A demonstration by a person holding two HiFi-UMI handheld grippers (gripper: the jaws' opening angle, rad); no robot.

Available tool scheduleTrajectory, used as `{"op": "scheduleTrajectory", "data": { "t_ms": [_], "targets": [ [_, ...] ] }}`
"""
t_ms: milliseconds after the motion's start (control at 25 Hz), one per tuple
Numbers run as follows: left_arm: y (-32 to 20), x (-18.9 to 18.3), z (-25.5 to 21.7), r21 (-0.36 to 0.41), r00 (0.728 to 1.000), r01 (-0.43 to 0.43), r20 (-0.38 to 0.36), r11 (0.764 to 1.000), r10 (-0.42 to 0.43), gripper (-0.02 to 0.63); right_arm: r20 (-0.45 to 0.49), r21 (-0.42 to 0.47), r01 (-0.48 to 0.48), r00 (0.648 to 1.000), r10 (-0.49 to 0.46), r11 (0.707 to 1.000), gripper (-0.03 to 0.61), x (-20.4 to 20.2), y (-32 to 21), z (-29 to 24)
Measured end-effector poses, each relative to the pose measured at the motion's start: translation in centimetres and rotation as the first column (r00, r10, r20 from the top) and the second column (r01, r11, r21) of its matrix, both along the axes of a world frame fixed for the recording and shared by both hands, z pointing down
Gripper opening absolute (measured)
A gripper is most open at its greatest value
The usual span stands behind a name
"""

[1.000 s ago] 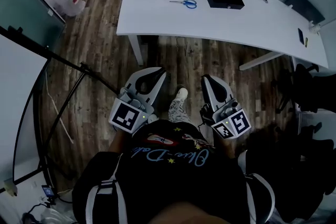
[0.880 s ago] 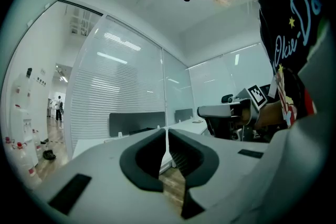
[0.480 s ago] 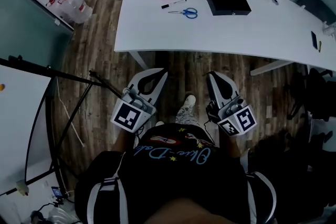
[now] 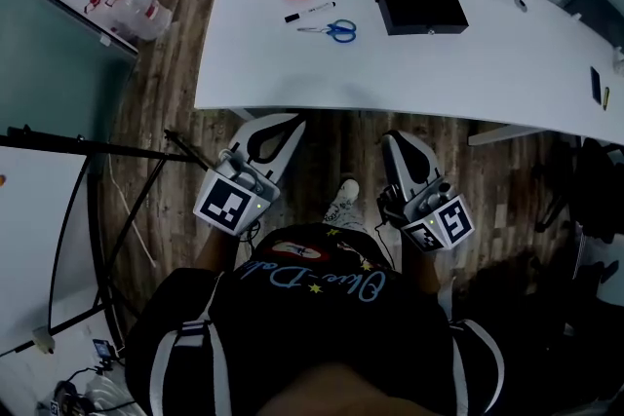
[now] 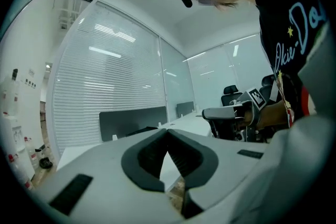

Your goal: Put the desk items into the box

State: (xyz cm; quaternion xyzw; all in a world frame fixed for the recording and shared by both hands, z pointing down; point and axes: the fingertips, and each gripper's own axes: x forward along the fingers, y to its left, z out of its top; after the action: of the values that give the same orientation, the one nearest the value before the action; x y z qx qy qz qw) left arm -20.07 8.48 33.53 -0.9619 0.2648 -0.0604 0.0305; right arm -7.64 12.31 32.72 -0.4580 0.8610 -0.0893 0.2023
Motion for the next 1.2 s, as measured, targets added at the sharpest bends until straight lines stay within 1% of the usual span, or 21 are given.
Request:
{"op": "scheduleTrajectory", "data": {
  "t_ms": [120, 280, 400, 760, 1000, 1200],
  "targets": [
    [-1.2, 1.3, 0.2, 0.029, 0.999, -0.007, 0.039, 1.000, 0.006, 0.000, 0.036, -0.004, 0.027, 0.999, -0.027, 1.000, 0.031, 0.9, -1.4, 0.6],
    [-2.4, 2.8, 0.4, 0.009, 0.999, 0.013, 0.043, 1.000, -0.013, 0.000, 0.045, -0.011, 0.034, 0.998, -0.033, 0.999, 0.031, 2.4, -2.6, 0.9],
    [-3.1, 3.8, 0.1, 0.013, 0.998, 0.021, 0.061, 1.000, -0.022, 0.000, 0.047, -0.008, 0.035, 0.998, -0.035, 0.999, 0.031, 3.6, -3.3, 0.8],
    [-5.1, 6.5, -1.0, 0.027, 0.996, 0.068, 0.054, 0.997, -0.070, 0.000, 0.064, 0.028, 0.067, 0.996, -0.068, 0.997, 0.031, 6.7, -5.0, -0.5],
    [-5.5, 6.5, -1.1, 0.027, 0.991, 0.105, 0.081, 0.994, -0.106, 0.000, 0.073, 0.050, 0.092, 0.993, -0.095, 0.995, 0.031, 7.2, -5.7, -1.1],
    [-5.9, 5.8, -1.3, 0.027, 0.990, 0.121, 0.073, 0.992, -0.123, 0.000, 0.057, 0.036, 0.108, 0.992, -0.110, 0.993, 0.031, 6.5, -6.1, -0.9]
  ]
}}
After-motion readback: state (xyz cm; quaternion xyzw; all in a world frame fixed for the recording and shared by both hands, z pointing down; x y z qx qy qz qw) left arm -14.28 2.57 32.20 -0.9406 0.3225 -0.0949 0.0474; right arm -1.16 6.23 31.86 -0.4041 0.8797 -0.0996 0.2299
